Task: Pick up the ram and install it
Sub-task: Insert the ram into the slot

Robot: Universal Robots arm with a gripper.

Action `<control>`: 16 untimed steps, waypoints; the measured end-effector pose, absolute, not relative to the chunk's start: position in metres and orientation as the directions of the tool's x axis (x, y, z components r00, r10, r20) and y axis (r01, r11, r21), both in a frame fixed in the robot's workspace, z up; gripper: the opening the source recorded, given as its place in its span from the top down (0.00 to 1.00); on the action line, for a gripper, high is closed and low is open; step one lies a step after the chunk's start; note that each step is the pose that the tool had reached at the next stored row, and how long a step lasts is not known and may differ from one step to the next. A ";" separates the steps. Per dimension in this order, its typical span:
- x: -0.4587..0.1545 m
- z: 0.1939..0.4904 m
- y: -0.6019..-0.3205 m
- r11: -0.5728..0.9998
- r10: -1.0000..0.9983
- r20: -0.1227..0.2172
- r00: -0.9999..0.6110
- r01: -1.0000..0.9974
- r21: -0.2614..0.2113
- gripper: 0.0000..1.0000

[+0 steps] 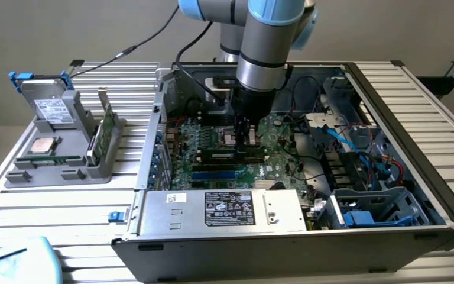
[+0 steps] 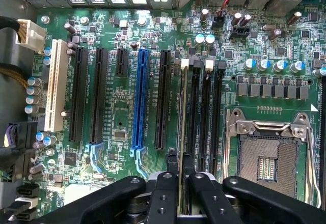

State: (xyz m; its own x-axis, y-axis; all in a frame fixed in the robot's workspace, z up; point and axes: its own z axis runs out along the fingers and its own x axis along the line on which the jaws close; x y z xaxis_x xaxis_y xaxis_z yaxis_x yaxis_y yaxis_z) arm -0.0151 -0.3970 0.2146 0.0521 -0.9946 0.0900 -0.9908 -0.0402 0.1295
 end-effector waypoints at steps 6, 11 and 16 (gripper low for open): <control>-0.015 0.214 -0.397 -0.033 -0.995 0.090 0.044 -0.991 0.130 0.86; -0.015 0.213 -0.397 -0.019 -0.995 0.090 0.031 -0.991 0.130 0.86; -0.015 0.212 -0.397 -0.011 -0.996 0.090 0.023 -0.991 0.130 0.86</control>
State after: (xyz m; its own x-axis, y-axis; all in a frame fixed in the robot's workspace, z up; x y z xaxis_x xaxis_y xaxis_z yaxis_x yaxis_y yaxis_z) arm -0.0151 -0.3970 0.2125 0.0226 -0.9957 0.0900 -0.9915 -0.0108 0.1299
